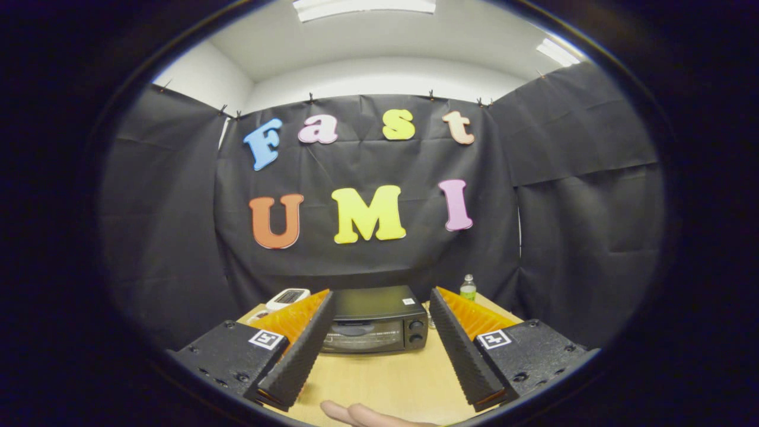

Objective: Open the toaster oven, put the food inside, and close the toaster oven door.

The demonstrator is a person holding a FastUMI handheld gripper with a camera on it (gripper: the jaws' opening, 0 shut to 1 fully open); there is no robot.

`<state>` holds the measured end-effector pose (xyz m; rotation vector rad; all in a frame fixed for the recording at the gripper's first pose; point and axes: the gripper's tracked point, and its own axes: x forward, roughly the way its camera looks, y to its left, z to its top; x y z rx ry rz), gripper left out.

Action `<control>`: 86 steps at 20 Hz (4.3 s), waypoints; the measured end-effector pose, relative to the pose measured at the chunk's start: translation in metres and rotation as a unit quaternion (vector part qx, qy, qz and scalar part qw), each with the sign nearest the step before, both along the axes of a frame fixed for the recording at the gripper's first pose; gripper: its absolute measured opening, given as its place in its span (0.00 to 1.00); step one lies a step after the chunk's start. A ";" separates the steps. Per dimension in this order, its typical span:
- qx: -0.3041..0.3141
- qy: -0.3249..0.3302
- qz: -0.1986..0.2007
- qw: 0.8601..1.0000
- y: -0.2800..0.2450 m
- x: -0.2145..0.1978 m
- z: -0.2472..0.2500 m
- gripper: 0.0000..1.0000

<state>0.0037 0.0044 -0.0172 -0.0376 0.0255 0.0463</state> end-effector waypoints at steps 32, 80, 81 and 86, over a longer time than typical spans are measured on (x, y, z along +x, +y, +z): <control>-0.023 0.118 0.041 0.992 0.066 0.206 -0.172 1.00; -0.120 0.225 0.043 0.966 0.038 0.131 -0.318 0.99; -0.116 0.231 0.042 0.965 0.038 0.131 -0.321 0.99; -0.090 0.263 0.036 0.960 0.038 0.121 -0.337 0.99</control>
